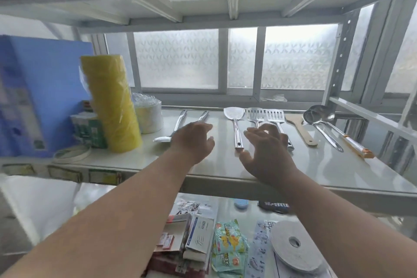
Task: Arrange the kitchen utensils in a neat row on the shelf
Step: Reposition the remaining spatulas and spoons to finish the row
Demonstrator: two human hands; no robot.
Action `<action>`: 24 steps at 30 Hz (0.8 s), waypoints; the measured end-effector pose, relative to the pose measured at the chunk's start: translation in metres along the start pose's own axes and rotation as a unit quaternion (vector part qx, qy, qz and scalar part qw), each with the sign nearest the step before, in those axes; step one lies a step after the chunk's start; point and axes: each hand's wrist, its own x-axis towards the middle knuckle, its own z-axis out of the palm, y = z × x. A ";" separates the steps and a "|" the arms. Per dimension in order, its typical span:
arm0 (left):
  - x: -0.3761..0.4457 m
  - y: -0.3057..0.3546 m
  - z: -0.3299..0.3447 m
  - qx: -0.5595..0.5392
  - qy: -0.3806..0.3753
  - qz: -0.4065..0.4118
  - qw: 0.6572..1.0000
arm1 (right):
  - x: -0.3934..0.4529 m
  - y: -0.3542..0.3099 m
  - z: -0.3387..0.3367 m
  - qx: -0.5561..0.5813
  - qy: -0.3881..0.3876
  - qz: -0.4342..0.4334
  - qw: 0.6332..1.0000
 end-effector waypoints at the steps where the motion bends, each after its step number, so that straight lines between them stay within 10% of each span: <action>1: -0.004 -0.004 -0.002 0.024 -0.038 -0.025 0.999 | -0.002 -0.002 0.000 0.002 -0.002 -0.002 1.000; 5: -0.012 -0.022 0.000 0.084 -0.110 -0.071 0.988 | -0.009 -0.007 -0.005 0.008 -0.005 -0.002 1.000; 11: -0.017 -0.023 -0.006 -0.029 0.077 -0.049 0.995 | -0.019 -0.008 -0.011 0.020 -0.010 -0.004 1.000; 20: 0.000 -0.009 -0.067 -0.521 0.261 -0.242 0.776 | -0.022 -0.004 -0.012 -0.013 0.003 -0.031 0.999; 24: 0.000 -0.017 -0.074 -0.556 0.255 -0.254 0.749 | -0.017 0.000 -0.017 -0.041 0.010 -0.032 0.999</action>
